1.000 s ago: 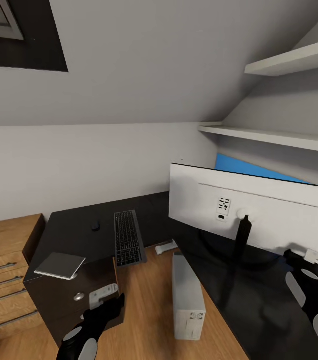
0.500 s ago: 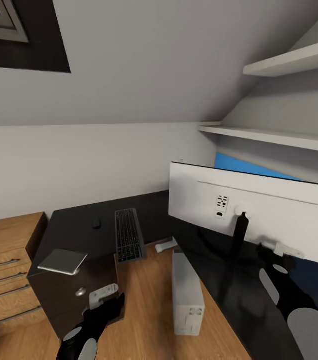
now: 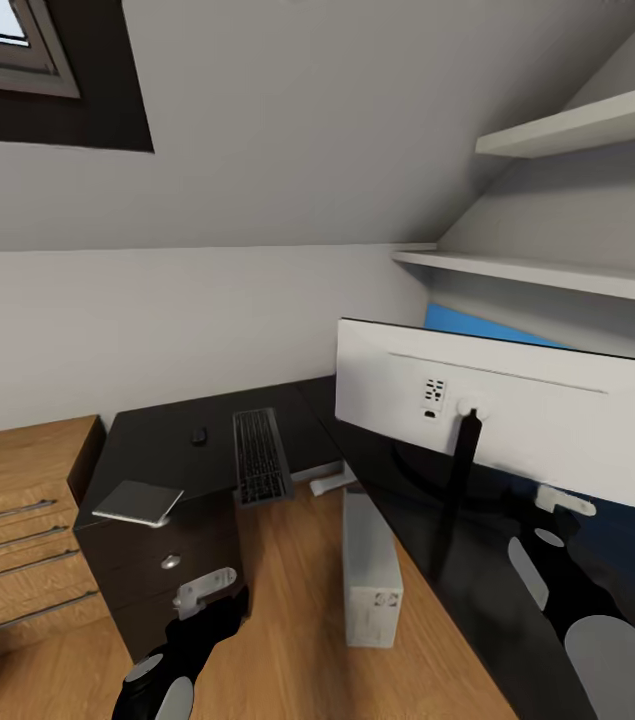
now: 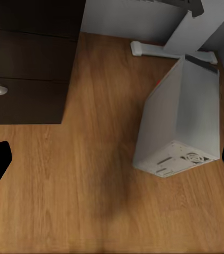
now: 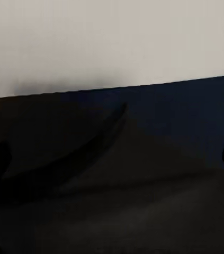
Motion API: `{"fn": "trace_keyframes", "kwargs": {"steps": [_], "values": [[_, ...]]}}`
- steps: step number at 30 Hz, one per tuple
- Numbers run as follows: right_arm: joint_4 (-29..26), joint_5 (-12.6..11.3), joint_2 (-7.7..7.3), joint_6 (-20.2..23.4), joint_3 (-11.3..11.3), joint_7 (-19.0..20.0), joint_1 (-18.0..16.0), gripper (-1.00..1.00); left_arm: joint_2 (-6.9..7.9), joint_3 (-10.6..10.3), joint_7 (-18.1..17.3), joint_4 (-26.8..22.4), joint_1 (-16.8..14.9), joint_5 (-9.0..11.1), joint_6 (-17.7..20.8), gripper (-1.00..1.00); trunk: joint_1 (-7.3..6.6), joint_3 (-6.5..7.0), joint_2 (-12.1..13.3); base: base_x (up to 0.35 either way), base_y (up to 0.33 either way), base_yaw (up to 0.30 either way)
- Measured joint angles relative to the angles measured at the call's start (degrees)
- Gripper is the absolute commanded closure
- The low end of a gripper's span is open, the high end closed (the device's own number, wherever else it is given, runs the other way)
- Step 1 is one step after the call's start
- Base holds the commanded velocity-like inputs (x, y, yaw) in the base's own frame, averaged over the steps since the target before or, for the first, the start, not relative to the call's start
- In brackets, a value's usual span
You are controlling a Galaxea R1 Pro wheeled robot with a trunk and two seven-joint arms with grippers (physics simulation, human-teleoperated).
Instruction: In the bedroom, organize the workspace by keeping the computer under the desk, ensuring the monitor is on the desk, placing the keyboard on the desk next to the monitor, placing the mouse on the desk next to the keyboard, moving the folder from the swivel chair onto the desk next to the mouse, stacking the notebook on top of the folder with the pen on top of the notebook, and positioning the swivel chair next to the desk.
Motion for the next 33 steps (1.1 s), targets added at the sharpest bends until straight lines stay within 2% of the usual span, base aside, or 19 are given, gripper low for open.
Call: {"fn": "trace_keyframes", "kwargs": {"steps": [3, 4, 7, 8, 13, 15, 21, 33], "values": [[-0.04, 0.37, 1.16, -0.04, 1.81, -0.03, 0.00, -1.00, 0.00, 0.00, 0.00, 0.00, 0.02, 0.00, 0.00, -1.00, -0.02, 0.00, 0.00, -0.108, 0.000, 0.000], [-0.01, 0.56, 1.86, -0.09, 4.99, -0.05, 0.05, -1.00, 0.01, -0.01, 0.00, 0.01, 0.00, 0.01, 0.00, -1.00, -0.02, 0.00, -0.01, -0.030, 0.000, 0.000], [0.00, 0.61, 2.50, -0.12, 6.65, 0.03, 0.07, -1.00, 0.00, 0.00, 0.00, 0.02, 0.03, 0.00, 0.00, -1.00, -0.03, 0.00, 0.00, -0.016, 0.000, 0.000], [0.03, 0.68, 4.86, -0.17, 8.00, 0.16, 0.11, -1.00, 0.00, -0.01, 0.00, 0.04, 0.00, 0.00, 0.00, -1.00, -0.03, 0.00, 0.00, -0.004, 0.000, 0.000], [1.36, 1.04, 6.80, -0.44, 9.37, 0.27, -1.18, -1.00, -1.15, -0.60, 0.05, -0.38, 0.04, -0.16, -0.07, -1.00, -0.03, 0.00, 0.00, 0.000, 0.000, 0.000], [1.36, 1.19, 7.30, -0.17, 9.95, 0.10, -1.24, -1.00, -1.19, -0.54, 0.04, -0.45, 0.04, -0.17, -0.08, -1.00, -0.03, 0.00, 0.00, 0.000, 0.000, 0.000], [-0.53, 1.82, 8.87, 0.78, 9.52, -0.60, -0.10, -1.00, -1.71, -0.29, 0.07, -0.68, 0.02, -0.18, -0.09, -1.00, -0.03, 0.00, 0.00, 0.000, 0.000, 0.000], [-1.23, 1.83, 9.25, 0.87, 9.51, -0.55, 0.01, -1.00, -1.75, -0.26, 0.09, -0.70, 0.04, -0.18, -0.09, -1.00, -0.03, 0.00, 0.00, 0.000, 0.000, 0.000]]}}
